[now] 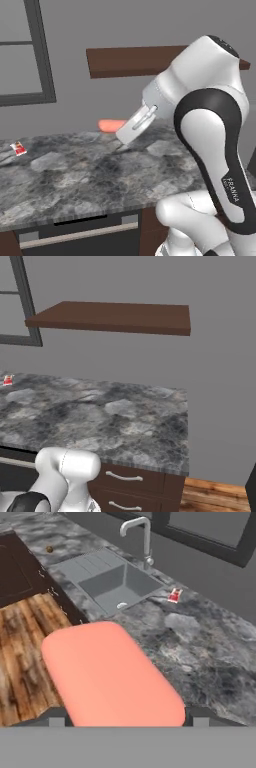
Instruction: Open the cabinet. Pick the bar soap and place it next to the sink. Then close the cabinet.
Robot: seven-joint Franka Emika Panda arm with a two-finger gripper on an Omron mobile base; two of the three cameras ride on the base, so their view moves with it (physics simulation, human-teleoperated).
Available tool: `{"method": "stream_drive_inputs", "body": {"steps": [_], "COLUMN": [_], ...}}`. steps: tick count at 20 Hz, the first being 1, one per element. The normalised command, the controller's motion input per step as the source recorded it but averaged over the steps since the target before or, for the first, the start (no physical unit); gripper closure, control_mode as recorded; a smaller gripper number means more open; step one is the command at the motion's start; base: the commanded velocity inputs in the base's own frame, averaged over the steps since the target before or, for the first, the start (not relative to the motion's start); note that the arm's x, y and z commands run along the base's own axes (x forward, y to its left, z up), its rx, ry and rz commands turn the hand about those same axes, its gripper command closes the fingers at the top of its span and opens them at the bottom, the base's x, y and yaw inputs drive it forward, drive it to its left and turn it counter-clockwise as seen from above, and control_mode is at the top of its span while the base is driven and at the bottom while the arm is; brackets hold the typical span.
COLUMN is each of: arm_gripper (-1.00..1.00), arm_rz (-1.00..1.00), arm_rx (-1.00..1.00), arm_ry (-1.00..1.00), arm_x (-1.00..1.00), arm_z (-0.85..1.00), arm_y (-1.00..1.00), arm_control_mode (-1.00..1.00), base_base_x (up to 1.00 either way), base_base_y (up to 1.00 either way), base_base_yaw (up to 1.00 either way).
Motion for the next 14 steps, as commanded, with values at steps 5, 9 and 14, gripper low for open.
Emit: {"method": "stream_drive_inputs", "body": {"steps": [5,9,14], "arm_gripper": [1.0,1.0,1.0], "arm_rz": [0.14,0.09,0.05], "arm_rx": [-0.03,-0.08,-0.06], "arm_ry": [0.08,0.19,0.16], "arm_x": [0.15,0.37,0.49], "arm_z": [-0.51,-0.74,-0.36], "arm_y": [0.82,0.52,0.43], "arm_control_mode": [-1.0,-1.0,-1.0], "base_base_x": [0.0,0.0,0.0], "base_base_y": [0.0,0.0,0.0], "base_base_yaw": [0.0,0.0,0.0]}}
